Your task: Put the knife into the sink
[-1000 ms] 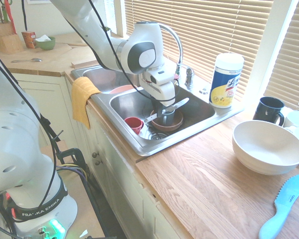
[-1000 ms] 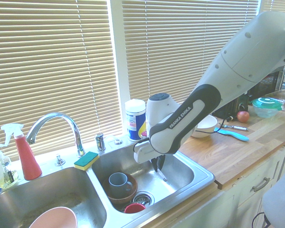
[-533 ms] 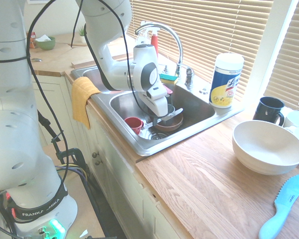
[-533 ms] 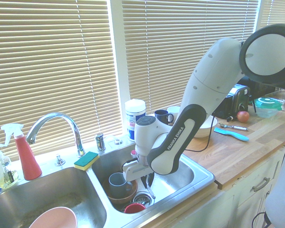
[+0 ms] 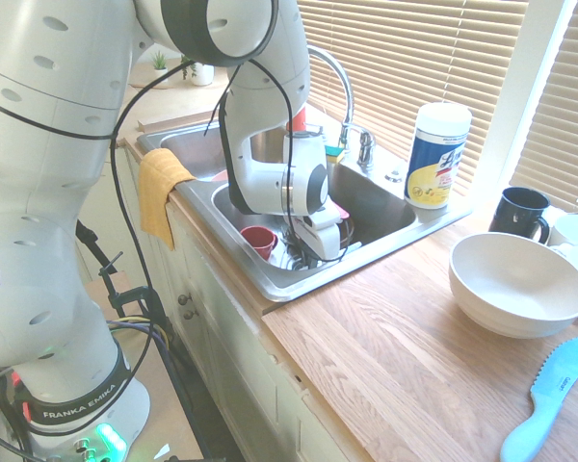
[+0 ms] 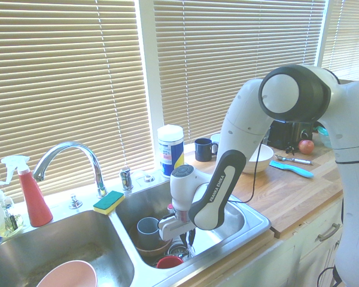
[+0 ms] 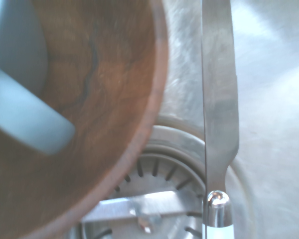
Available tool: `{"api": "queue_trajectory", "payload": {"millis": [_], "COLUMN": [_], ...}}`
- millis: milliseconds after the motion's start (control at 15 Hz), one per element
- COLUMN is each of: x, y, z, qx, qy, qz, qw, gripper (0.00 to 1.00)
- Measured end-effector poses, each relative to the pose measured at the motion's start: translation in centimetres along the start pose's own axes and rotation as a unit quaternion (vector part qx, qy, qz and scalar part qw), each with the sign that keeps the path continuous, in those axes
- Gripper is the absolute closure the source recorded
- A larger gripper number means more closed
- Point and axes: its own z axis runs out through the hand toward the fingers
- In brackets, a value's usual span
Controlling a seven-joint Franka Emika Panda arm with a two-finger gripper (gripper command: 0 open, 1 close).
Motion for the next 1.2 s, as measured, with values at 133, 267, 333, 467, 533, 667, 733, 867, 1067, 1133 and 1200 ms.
{"api": "queue_trajectory", "payload": {"millis": [133, 267, 333, 467, 533, 667, 733, 867, 1067, 1133, 1200], "x": [0.4, 0.5, 0.5, 0.5, 0.6, 0.6, 0.8, 1.4, 2.0, 2.1, 2.2], "y": [-0.3, -0.5, -0.6, -0.8, -0.8, -1.1, -1.2, -1.3, -1.0, -1.0, -1.1], "z": [1.1, 1.1, 1.2, 1.1, 1.1, 0.8, 0.5, -0.7, -2.6, -4.1, -6.1], "qx": [-0.001, -0.005, -0.007, -0.007, -0.006, 0.0, 0.002, 0.01, 0.018, 0.026, 0.033], "qy": [-0.009, -0.009, -0.01, -0.011, -0.01, -0.008, -0.005, 0.003, 0.013, 0.018, 0.023], "qz": [0.007, 0.011, 0.012, 0.013, 0.014, 0.015, 0.014, 0.014, 0.014, 0.012, 0.01], "qw": [1.0, 1.0, 1.0, 1.0, 1.0, 1.0, 1.0, 1.0, 1.0, 0.999, 0.999], "gripper": [0.0, 0.0, 0.0, 0.0, 0.0, 0.0, 0.0, 0.0, 0.0, 0.0, 0.0]}}
